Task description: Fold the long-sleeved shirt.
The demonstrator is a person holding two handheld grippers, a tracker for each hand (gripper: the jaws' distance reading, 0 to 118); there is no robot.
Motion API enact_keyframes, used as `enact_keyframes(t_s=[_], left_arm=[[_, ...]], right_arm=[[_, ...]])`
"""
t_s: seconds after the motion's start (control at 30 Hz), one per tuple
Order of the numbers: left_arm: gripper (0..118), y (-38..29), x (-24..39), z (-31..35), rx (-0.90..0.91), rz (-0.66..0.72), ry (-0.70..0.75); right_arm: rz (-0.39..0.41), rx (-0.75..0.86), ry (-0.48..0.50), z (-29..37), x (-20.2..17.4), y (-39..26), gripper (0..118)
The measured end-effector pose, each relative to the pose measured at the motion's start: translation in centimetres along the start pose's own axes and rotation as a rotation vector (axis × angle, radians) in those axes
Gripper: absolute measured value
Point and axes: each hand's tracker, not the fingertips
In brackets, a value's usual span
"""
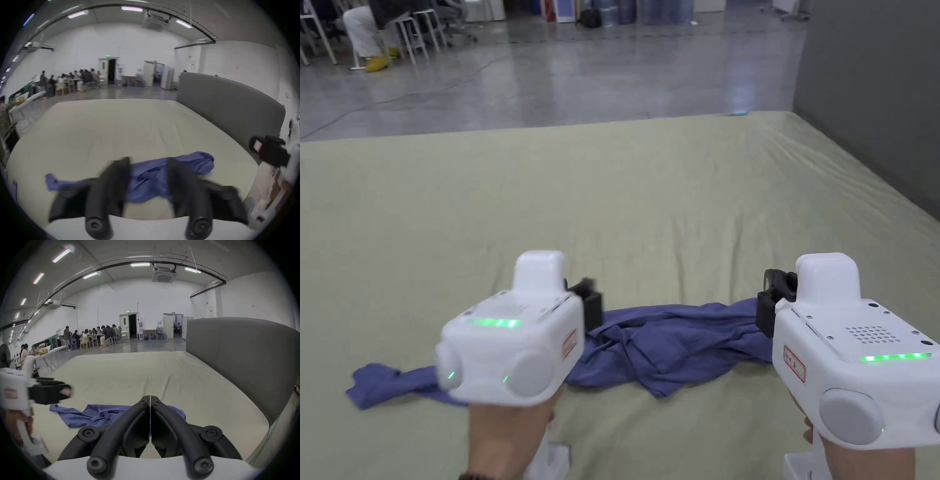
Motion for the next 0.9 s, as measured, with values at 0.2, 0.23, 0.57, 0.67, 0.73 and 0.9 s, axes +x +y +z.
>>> enact_keyframes(t_s=[0.2,0.23,0.57,0.67,0.73,0.9], left_arm=[[0,-4.0,-3.6,7.0,0.031,0.191,0.146],[0,-5.4,-6.8,5.9,0.008,0.169,0.142],[112,-4.2,-6.0,-1.1,-0.253,0.029,0.191],[112,-5.9,-7.0,-7.1,-0.375,0.015,0.165],[112,-6.7,-7.4,-10.1,-0.453,0.043,0.17],[95,-9.3,-7.6,-15.6,-0.553,-0.015,0.191]], right_arm=[[-0.02,-0.024,0.044,0.5,-1.5,-1.2,3],[-0.023,-0.027,0.047,0.6,-1.6,-1.3,3],[-0.023,-0.049,0.048,0.6,-1.6,-1.5,3],[-0.028,-0.064,0.043,0.2,-1.3,-1.9,3],[-0.029,-0.081,0.04,-0.1,-1.0,-2.2,3],[-0.036,-0.115,0.016,-0.5,0.1,-2.7,3]])
